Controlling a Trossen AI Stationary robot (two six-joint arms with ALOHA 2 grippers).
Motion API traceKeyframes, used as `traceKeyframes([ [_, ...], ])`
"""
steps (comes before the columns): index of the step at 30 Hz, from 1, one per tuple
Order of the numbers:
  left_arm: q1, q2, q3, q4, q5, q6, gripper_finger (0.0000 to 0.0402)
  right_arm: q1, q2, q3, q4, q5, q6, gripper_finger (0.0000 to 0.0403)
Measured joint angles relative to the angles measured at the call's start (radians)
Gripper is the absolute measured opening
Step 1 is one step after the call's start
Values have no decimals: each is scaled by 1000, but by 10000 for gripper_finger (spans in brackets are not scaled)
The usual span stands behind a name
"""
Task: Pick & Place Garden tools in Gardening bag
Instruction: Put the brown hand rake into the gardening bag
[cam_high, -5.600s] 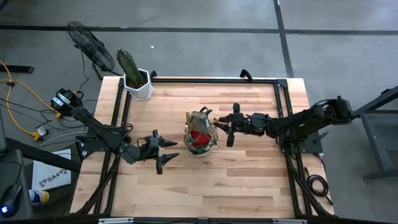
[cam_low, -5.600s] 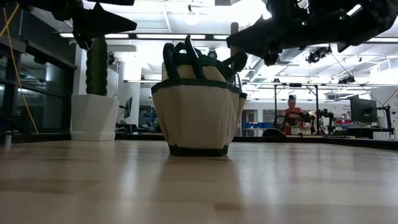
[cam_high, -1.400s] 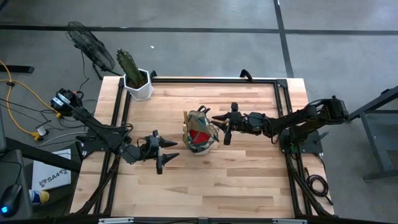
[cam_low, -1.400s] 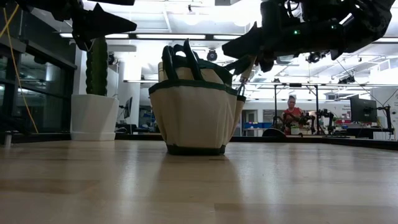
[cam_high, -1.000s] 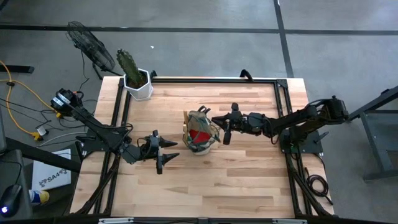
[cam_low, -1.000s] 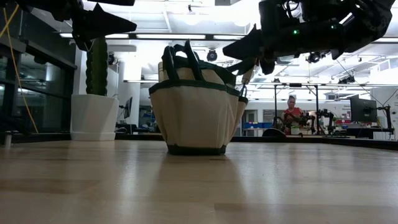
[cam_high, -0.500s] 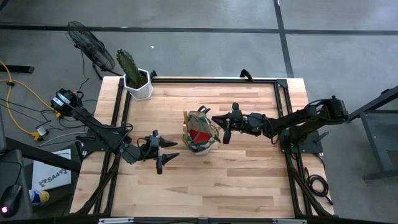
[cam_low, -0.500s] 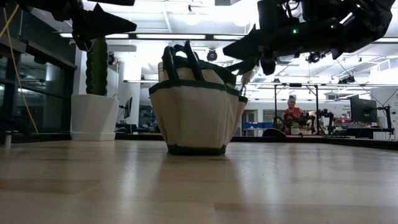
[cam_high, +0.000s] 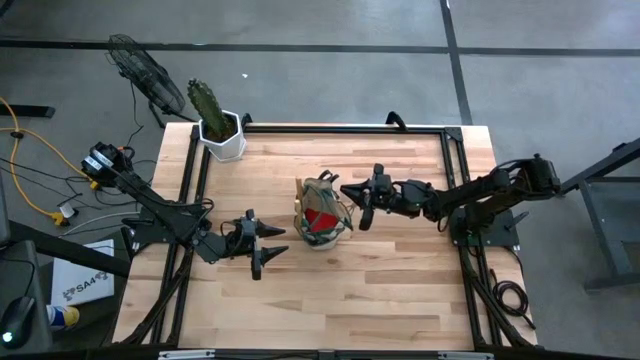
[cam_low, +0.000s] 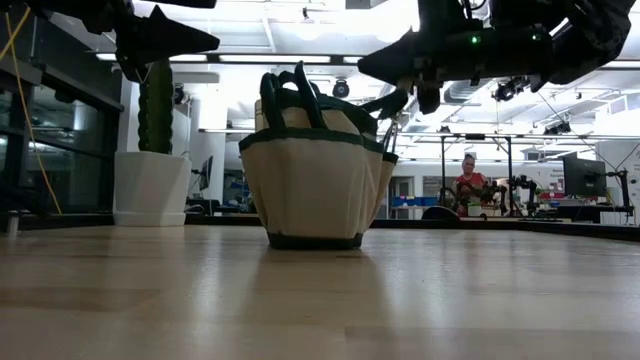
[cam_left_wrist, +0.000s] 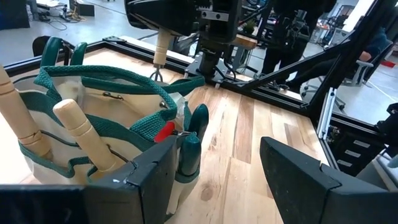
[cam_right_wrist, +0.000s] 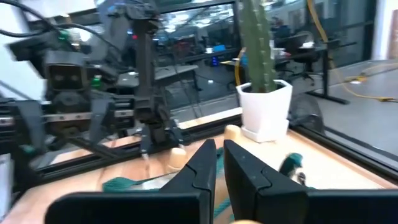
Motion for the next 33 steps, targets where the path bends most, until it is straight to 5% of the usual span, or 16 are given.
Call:
traceKeyframes([
  [33,0,0,0,-3,2,6,225,-3,110,0,117,-21,13,31],
])
